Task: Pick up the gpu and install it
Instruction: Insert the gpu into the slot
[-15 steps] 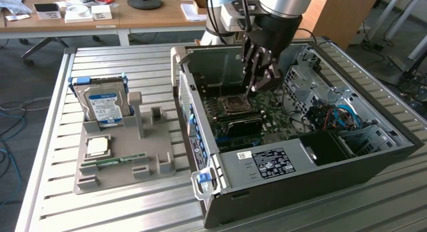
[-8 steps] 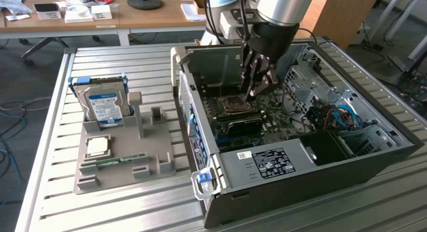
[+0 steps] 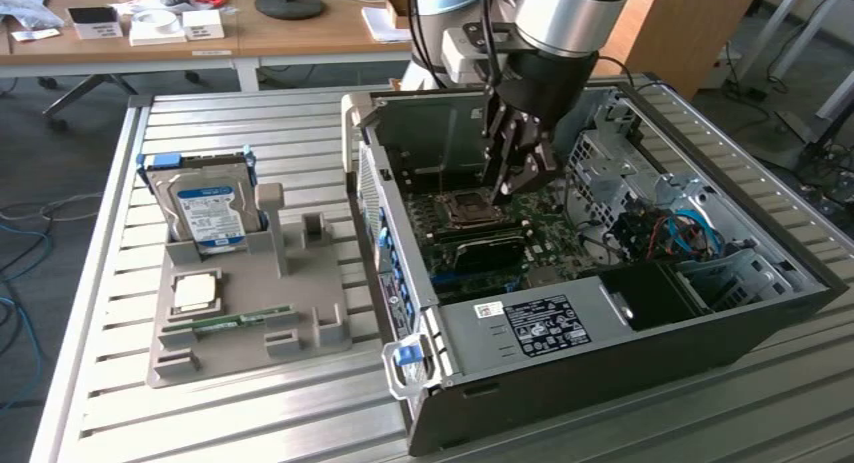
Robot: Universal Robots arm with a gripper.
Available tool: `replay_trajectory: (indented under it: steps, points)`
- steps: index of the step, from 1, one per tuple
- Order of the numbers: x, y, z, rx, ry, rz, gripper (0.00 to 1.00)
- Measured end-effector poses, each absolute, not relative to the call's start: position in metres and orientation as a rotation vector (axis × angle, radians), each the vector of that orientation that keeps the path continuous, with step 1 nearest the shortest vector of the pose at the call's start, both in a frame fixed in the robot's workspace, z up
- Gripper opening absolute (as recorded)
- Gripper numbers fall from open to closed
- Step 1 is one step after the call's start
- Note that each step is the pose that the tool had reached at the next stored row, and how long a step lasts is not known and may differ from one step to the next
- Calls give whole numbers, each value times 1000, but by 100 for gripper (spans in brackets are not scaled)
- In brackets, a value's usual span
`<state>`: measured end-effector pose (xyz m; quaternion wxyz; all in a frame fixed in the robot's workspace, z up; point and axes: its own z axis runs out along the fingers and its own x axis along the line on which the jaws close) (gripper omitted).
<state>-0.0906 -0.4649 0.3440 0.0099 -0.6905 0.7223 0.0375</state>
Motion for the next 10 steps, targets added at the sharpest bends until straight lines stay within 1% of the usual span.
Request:
replay_trajectory:
  steps: [10]
  points:
    - [-91,-462,335,-2194,2220,117,40]
